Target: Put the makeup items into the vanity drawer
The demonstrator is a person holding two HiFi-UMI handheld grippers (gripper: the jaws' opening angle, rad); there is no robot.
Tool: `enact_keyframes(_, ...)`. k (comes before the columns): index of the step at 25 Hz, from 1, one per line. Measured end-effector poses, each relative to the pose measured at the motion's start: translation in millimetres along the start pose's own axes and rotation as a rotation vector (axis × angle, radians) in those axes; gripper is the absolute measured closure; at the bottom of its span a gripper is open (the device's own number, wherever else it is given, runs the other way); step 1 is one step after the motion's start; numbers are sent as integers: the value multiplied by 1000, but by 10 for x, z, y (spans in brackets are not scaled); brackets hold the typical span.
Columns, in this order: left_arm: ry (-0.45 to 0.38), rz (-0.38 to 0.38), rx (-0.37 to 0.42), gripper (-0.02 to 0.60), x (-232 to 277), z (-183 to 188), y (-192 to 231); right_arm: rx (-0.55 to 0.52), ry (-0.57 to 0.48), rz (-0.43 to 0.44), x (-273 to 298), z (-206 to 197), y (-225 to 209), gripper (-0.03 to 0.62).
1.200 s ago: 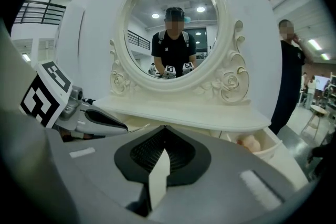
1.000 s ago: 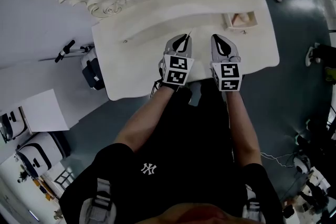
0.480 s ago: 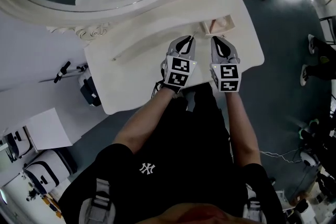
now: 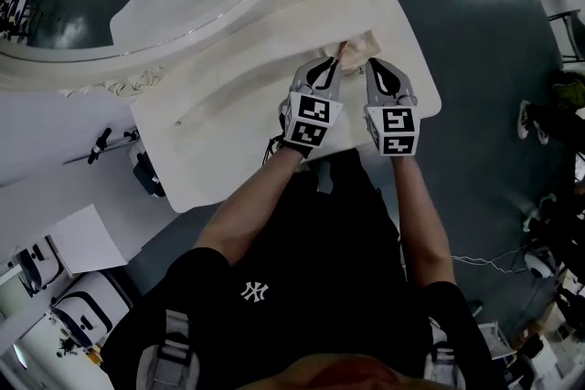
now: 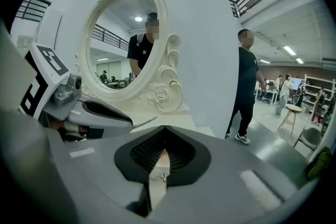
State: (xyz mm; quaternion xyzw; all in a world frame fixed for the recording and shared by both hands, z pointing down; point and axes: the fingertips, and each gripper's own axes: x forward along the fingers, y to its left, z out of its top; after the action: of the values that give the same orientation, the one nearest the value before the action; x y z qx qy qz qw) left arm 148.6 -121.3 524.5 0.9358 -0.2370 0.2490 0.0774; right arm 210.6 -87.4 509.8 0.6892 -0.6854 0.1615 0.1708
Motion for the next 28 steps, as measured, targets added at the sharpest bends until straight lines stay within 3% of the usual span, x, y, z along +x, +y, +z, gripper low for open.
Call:
enact_keyframes(13,82,-25,71,555,601,-75,-156,27,31,38,297,-143,-458,569)
enact_keyframes(28,132,-54,99,535,835,-184,-176,61,47,50,457,-242,-591,568)
